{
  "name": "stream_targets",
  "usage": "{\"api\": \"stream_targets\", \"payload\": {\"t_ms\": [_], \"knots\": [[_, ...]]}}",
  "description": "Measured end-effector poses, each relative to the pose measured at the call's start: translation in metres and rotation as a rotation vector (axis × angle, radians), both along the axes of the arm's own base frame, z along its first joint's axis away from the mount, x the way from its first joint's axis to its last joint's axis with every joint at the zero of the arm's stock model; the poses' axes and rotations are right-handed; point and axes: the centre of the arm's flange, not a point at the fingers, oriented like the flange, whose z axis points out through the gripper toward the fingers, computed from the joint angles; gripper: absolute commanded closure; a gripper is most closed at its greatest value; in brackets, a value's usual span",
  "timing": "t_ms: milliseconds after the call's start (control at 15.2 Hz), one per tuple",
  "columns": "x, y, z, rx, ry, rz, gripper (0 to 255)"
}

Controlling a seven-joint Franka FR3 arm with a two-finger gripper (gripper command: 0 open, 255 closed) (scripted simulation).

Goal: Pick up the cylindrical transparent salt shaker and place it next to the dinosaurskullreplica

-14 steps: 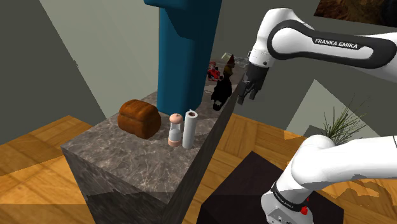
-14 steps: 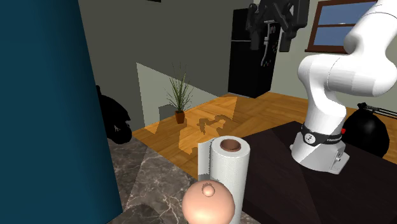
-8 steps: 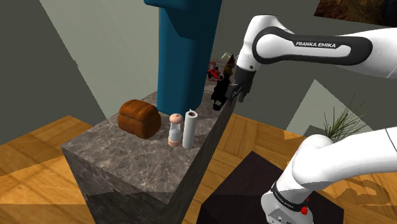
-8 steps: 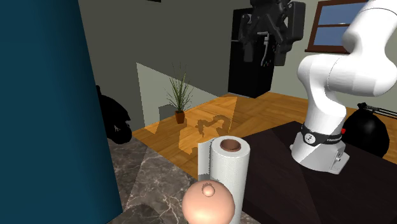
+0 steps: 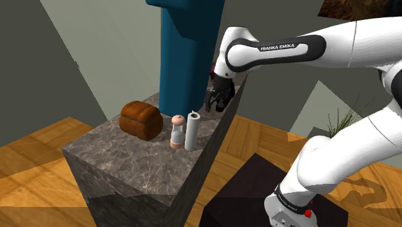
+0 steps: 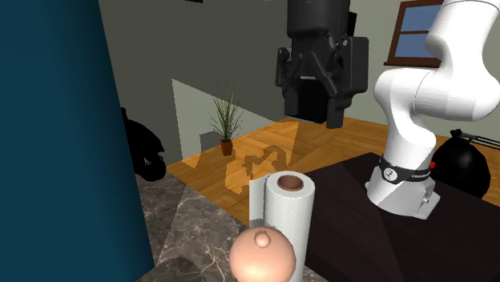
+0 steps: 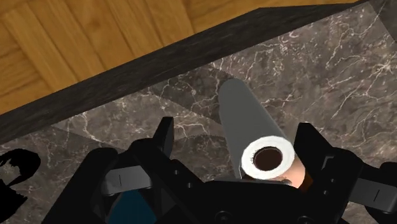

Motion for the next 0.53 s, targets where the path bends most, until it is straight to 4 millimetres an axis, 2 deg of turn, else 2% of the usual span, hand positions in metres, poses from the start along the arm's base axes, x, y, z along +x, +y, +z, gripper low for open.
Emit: {"api": "stream_targets", "payload": {"t_ms": [528], "knots": [[0.079,0.044,-0.047,0.049,-0.004,0.033,0]]}}
